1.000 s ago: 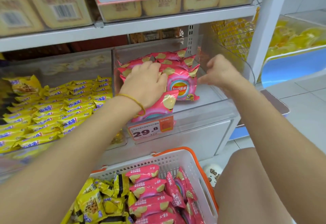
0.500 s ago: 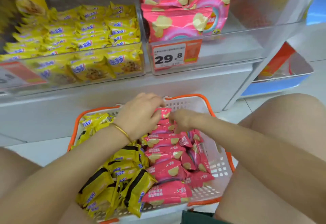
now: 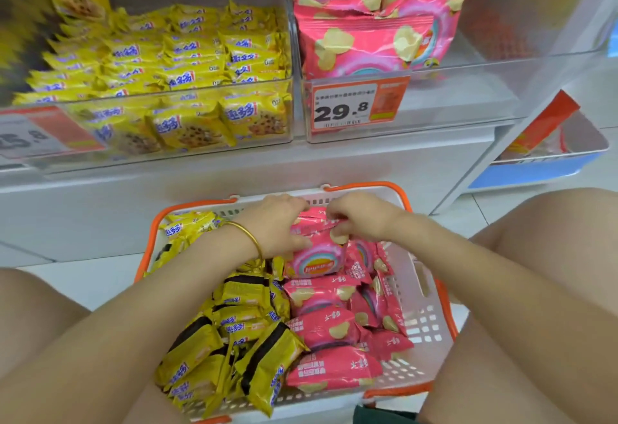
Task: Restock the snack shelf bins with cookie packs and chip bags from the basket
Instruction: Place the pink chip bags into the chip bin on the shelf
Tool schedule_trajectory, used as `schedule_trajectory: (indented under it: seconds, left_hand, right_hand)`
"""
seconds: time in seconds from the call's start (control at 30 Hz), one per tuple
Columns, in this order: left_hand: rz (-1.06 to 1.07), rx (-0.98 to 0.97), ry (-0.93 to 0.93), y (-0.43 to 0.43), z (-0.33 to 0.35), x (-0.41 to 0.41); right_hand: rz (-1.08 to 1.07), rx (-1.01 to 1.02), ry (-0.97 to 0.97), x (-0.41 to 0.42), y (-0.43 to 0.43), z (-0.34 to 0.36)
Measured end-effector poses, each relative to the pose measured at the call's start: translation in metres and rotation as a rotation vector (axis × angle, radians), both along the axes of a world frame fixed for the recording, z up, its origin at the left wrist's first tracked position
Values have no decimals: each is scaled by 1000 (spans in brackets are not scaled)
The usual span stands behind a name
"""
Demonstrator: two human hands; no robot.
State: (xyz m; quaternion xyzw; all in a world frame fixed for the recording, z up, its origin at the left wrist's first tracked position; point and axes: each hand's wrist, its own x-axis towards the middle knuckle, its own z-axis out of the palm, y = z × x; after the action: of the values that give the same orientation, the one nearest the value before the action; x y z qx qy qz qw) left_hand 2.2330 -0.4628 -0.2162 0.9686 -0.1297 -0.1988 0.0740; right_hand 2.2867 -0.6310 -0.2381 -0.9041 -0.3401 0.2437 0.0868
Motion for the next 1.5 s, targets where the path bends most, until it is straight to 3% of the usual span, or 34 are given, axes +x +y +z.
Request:
schedule_trajectory:
  seconds: [0.23, 0.4, 0.53, 0.63, 0.67, 0.73, 0.8, 0.93, 1.07, 1.2, 1.5]
  left_hand:
    - [67, -216, -42, -10, 43, 0]
    - [51, -445, -128, -24, 115, 1]
    - [4, -582, -340, -52, 172, 24]
    - [199, -919, -456, -65, 197, 55]
    - [230, -934, -532, -67, 199, 68]
    - [192, -721, -653, -73, 196, 93]
    - [52, -430, -661, -83, 188, 110]
    - [30, -75, -499, -94, 162, 137]
    - [92, 39, -438, -85, 150, 148]
    - [89, 93, -358, -84, 152, 144]
    - [77, 116, -355, -86, 156, 135]
  right_hand:
    - [-351, 488, 283, -5, -44, 66]
    - [-372, 752, 487, -20, -79, 109]
    - [-443, 958, 314, -15, -98, 155]
    - [-572, 1174, 167, 8, -120, 191]
    - [-626, 1222, 97, 19, -126, 198]
    - [-764, 1194, -130, 46, -132, 203]
    - [-847, 1063, -298, 76, -131, 201]
    - [-795, 804, -164, 118, -123, 187]
    - [-821, 595, 28, 139, -116, 166]
    - [-826, 429, 60, 152, -113, 154]
    - [-878, 409, 224, 155, -105, 149]
